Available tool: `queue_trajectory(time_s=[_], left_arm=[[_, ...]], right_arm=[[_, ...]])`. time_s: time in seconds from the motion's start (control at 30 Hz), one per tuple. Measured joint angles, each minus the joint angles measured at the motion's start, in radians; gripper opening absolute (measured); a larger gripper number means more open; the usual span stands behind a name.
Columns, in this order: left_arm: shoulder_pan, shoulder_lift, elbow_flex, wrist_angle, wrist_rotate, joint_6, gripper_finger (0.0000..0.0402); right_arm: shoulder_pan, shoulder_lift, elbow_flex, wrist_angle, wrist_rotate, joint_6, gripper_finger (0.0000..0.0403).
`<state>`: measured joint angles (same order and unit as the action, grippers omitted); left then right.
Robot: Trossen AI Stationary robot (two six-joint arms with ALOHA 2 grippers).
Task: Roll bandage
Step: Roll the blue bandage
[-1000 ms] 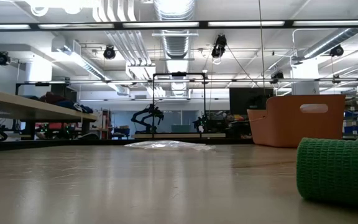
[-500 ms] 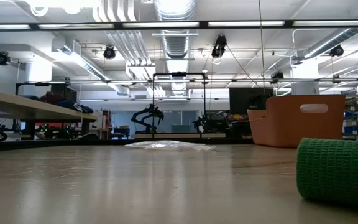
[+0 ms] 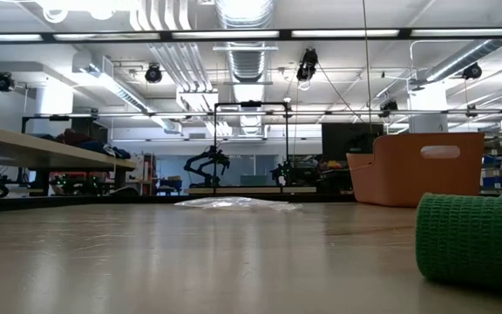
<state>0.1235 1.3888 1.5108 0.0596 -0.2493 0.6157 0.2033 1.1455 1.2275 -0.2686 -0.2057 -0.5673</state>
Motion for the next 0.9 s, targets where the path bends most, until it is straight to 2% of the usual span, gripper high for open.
queue_trajectory(time_s=[0.13,0.43,0.57,0.77,0.9], left_arm=[[0.002,0.000,0.000,-0.059,-0.006,-0.015,0.0000],[0.003,0.008,0.000,-0.243,0.036,-0.155,0.0000],[0.003,0.009,-0.003,-0.349,0.064,-0.222,0.0000],[-0.002,0.008,-0.066,-0.375,0.196,-0.312,0.0000],[-0.018,0.008,-0.109,-0.347,0.214,-0.374,0.0000]], right_arm=[[0.008,0.001,0.020,-0.003,0.000,-0.001,0.0000],[0.008,0.001,0.071,0.066,-0.005,0.016,0.0000],[0.008,0.001,0.098,0.067,0.038,0.016,0.0000],[0.008,0.003,0.126,0.087,0.061,0.005,0.0000],[0.008,0.003,0.127,0.119,0.140,-0.012,0.0000]])
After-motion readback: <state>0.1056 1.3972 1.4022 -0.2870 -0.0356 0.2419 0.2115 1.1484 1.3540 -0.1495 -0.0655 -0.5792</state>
